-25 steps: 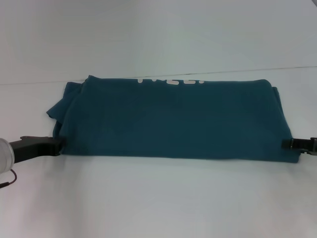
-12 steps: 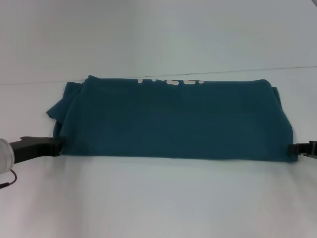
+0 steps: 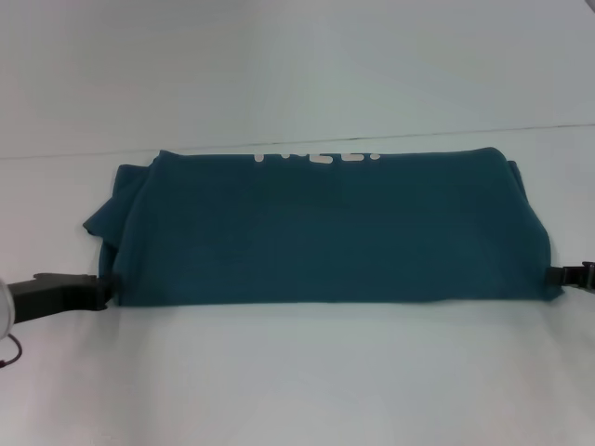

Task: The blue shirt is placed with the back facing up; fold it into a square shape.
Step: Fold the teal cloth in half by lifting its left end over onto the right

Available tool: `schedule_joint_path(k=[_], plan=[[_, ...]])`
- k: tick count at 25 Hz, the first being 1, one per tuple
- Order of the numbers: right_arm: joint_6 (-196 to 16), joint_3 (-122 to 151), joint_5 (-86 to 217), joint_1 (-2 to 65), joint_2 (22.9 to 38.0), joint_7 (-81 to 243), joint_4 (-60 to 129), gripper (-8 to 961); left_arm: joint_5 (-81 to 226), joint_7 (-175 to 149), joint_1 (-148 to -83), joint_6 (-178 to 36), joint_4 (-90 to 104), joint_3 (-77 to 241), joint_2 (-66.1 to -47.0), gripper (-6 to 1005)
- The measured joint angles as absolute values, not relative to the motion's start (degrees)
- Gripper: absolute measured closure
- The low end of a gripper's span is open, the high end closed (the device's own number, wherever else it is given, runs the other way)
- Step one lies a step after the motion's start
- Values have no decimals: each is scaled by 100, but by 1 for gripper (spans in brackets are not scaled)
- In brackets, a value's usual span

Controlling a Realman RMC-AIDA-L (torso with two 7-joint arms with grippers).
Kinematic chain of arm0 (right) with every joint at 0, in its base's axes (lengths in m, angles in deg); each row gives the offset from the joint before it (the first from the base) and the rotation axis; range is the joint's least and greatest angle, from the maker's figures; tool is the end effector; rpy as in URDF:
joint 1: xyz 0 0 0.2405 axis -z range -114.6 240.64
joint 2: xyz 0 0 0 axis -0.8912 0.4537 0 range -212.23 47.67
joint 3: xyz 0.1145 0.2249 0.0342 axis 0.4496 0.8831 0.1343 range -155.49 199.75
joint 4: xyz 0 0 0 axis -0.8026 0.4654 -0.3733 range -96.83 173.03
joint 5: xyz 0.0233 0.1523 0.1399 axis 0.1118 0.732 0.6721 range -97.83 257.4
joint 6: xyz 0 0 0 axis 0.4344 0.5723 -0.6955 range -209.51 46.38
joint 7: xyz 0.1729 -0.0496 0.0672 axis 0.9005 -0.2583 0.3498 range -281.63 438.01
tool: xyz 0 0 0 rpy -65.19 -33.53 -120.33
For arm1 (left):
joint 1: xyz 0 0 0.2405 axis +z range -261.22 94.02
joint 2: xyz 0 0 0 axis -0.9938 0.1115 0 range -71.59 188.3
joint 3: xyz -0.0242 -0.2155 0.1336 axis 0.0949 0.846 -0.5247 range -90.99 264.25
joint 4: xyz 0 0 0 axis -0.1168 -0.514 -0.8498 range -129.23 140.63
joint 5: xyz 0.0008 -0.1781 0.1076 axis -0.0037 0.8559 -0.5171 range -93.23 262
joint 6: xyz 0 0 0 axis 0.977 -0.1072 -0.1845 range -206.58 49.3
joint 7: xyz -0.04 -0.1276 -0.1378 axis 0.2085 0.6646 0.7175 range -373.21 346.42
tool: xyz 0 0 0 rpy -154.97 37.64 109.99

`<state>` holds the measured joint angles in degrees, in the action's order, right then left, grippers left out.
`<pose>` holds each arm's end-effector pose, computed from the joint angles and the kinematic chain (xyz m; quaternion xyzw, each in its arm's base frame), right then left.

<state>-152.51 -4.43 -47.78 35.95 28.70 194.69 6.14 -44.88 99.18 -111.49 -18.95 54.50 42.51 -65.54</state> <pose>0.3764 0.3617 0.0273 -0.7322 0.5971 0.1875 0.2687 -0.3095 0.3944 -0.0363 -0.8329 -0.4480 -0.1091 0.3059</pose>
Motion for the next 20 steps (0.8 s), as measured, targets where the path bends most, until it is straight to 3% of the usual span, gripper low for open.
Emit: schedule_joint_path(k=[10, 20], plan=[[-15469, -323, -4774, 3712, 2818, 19337, 558, 954, -4441, 10096, -10725, -1291, 5984, 4291, -6594, 997], [-15873, -17, -4774, 3934, 2863, 19202, 538, 953, -4479, 10016, -10585, -820, 6201, 4687, -6559, 997]])
